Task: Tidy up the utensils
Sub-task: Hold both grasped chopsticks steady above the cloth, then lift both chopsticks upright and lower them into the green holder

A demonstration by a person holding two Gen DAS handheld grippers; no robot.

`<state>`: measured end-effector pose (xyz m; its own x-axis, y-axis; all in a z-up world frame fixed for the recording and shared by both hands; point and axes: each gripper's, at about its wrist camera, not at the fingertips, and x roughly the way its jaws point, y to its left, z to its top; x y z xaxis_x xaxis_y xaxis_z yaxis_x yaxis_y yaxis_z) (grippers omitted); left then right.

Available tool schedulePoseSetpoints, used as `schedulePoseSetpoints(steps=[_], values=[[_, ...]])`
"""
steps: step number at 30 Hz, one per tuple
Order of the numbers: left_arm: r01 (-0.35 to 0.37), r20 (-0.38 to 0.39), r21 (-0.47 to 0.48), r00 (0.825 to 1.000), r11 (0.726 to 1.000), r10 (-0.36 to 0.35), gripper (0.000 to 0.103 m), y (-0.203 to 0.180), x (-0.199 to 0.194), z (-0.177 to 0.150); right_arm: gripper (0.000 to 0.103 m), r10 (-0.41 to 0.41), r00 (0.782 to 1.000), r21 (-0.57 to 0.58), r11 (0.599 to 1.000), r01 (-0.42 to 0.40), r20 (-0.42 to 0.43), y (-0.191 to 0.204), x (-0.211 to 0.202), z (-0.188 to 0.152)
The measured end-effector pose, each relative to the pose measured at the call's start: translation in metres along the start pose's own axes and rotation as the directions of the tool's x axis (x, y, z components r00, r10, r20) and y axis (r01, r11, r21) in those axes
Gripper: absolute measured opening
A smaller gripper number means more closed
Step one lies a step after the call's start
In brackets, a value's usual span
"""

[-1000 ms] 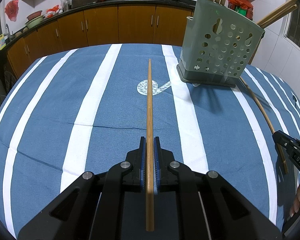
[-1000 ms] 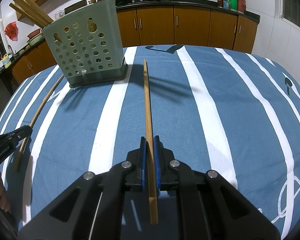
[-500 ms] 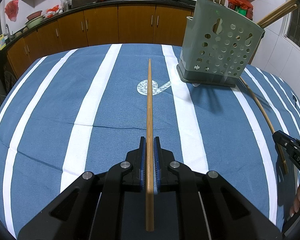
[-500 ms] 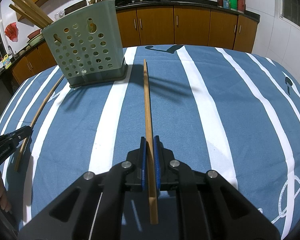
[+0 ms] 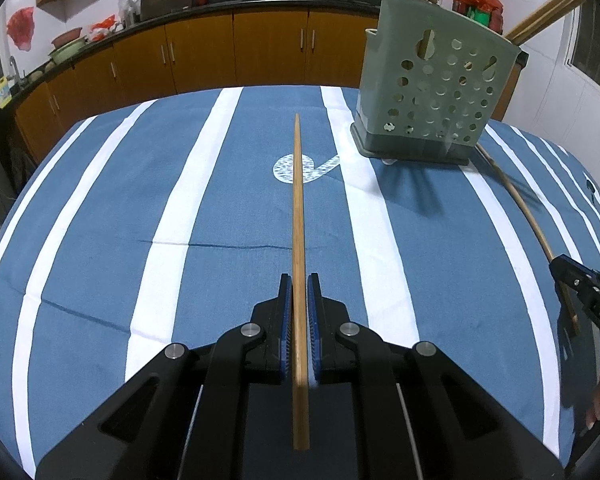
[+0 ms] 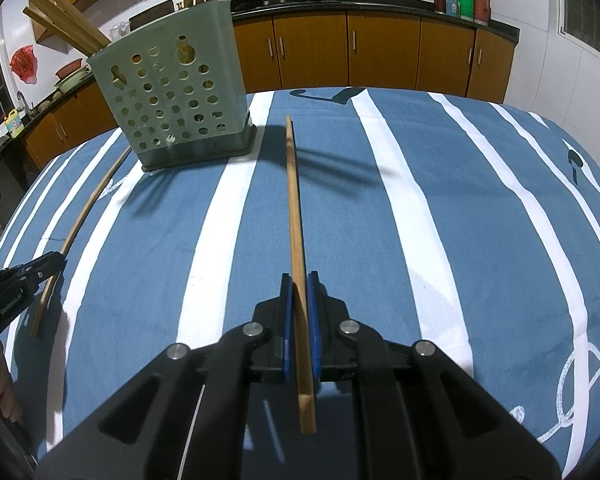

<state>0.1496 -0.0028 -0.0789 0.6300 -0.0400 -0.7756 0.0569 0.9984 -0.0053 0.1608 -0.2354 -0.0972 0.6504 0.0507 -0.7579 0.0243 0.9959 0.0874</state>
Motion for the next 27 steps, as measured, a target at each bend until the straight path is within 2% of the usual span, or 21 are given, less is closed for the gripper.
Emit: schedulePoseSetpoints(steps=[8,14,19,27], values=[[0.01,-0.007,0.003,1.0,1.0,-0.01,0.008,0.002,0.0,0.002,0.009,0.002,1.0,0.003,1.0,-0.002,0.004,0.001,-0.003,0.0],[0.015,0.029,-0.009,0.999,1.0,-0.014,0.008,0.009,-0.012,0.009,0.009,0.007,0.999,0.008,1.0,-0.007,0.049,0.0,-0.017,0.008],[0.028,0.097,-0.026,0.995,0.999,-0.026,0.008,0.014,-0.034,0.025,0.009,0.008,0.993,0.009,1.0,-0.009,0.117,-0.003,-0.04,0.02],[0.07,0.254,-0.049,0.966,0.996,-0.055,0.008,0.023,-0.082,0.06,0.008,0.016,0.965,0.018,1.0,-0.021,0.26,-0.012,-0.083,0.051]])
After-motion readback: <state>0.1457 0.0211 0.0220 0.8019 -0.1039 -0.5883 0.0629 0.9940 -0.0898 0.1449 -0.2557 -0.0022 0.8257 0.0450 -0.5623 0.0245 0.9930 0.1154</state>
